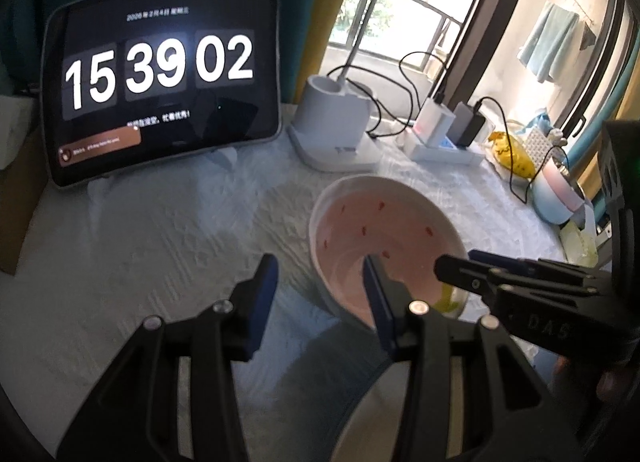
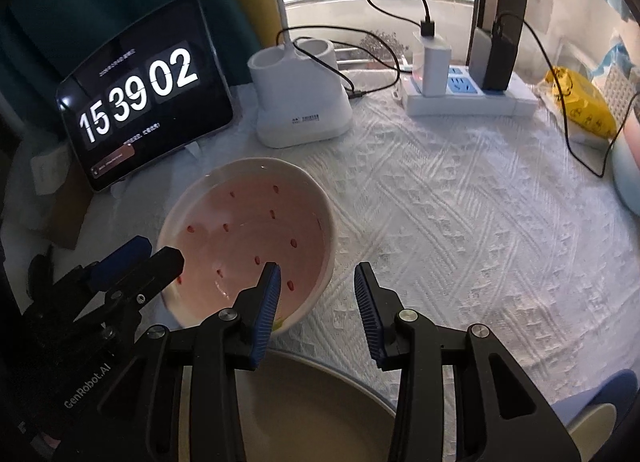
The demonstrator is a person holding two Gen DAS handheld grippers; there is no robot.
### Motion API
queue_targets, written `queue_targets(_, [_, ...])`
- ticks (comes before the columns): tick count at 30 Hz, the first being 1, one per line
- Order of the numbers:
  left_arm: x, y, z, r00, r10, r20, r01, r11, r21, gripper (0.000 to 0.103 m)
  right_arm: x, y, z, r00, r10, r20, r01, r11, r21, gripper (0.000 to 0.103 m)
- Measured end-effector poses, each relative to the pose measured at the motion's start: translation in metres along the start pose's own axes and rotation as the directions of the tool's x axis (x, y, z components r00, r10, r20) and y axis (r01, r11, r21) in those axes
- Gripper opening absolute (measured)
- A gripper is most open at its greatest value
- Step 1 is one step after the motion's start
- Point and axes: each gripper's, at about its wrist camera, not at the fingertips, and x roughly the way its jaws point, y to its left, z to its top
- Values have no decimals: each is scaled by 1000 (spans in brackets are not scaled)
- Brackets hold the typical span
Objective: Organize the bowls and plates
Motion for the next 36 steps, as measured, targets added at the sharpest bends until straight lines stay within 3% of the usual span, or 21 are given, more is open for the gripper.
queue_targets(11, [18, 0, -1, 999, 5, -45, -4, 1000, 10, 44, 19, -7, 3, 998, 54, -35, -51, 997, 60, 28])
queue_targets(14, [20, -1, -1, 999, -7, -50, 7, 1000, 12, 38, 23, -2, 3, 997, 61, -41, -59, 997, 49, 21])
queue_targets(18, [22, -4, -3, 998, -30, -61, 31, 999, 24, 29, 24, 3, 3, 999, 48, -22, -47, 999, 26, 19])
queue_targets(24, [19, -5, -3, 999, -12, -48, 13, 999, 30, 24, 23, 6, 1, 1000, 28, 2, -28, 1000, 6, 17])
queue_targets(36, [-5, -11, -1, 1000, 1, 18, -1, 999, 48, 24, -1, 9, 1, 997, 28, 67, -27, 999, -19, 15])
